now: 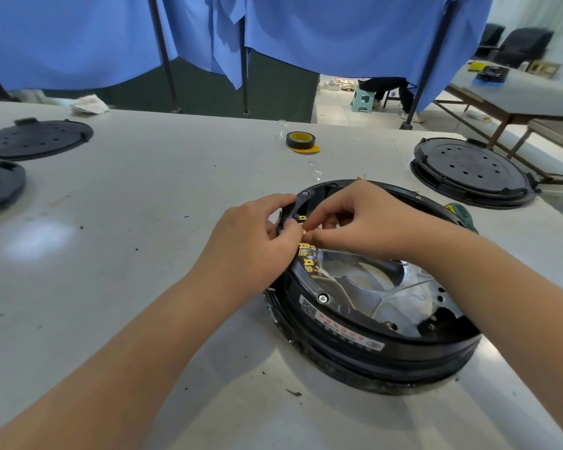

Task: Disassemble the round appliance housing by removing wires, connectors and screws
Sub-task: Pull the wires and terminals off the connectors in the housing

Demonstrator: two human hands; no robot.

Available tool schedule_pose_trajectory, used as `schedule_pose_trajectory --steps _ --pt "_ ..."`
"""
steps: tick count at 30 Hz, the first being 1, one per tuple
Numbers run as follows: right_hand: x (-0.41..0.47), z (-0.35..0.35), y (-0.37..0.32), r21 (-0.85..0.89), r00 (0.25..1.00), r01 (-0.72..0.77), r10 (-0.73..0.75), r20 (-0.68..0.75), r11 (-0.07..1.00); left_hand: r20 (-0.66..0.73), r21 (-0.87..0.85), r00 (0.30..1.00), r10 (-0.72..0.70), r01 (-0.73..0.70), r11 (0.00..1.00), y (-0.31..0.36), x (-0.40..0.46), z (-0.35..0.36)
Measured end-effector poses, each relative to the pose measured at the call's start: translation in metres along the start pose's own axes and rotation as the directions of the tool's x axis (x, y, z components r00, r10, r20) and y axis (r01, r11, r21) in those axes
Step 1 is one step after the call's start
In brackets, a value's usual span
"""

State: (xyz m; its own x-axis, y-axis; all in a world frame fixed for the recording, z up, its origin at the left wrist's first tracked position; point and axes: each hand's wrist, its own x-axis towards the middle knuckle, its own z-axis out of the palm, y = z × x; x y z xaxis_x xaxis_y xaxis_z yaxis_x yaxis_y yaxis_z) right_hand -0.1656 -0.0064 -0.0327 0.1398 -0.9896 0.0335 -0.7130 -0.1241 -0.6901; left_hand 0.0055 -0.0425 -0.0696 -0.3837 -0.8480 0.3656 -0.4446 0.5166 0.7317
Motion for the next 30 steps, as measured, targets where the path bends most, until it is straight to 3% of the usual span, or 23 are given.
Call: schedule_pose_trajectory --steps 11,30 --pt "0.0022 0.0025 -0.0031 -0.011 1.000 0.000 0.000 0.004 1.000 0.066 -0.111 0.997 -0.042 0.049 0.993 -0.0012 0.0017 -0.0026" --pt "0.0000 0.0031 -0.0097 -0.058 0.999 0.025 -0.023 0.039 0.998 0.015 -0.085 1.000 0.024 -0.023 0.996 -0.0062 0.0017 -0.0002"
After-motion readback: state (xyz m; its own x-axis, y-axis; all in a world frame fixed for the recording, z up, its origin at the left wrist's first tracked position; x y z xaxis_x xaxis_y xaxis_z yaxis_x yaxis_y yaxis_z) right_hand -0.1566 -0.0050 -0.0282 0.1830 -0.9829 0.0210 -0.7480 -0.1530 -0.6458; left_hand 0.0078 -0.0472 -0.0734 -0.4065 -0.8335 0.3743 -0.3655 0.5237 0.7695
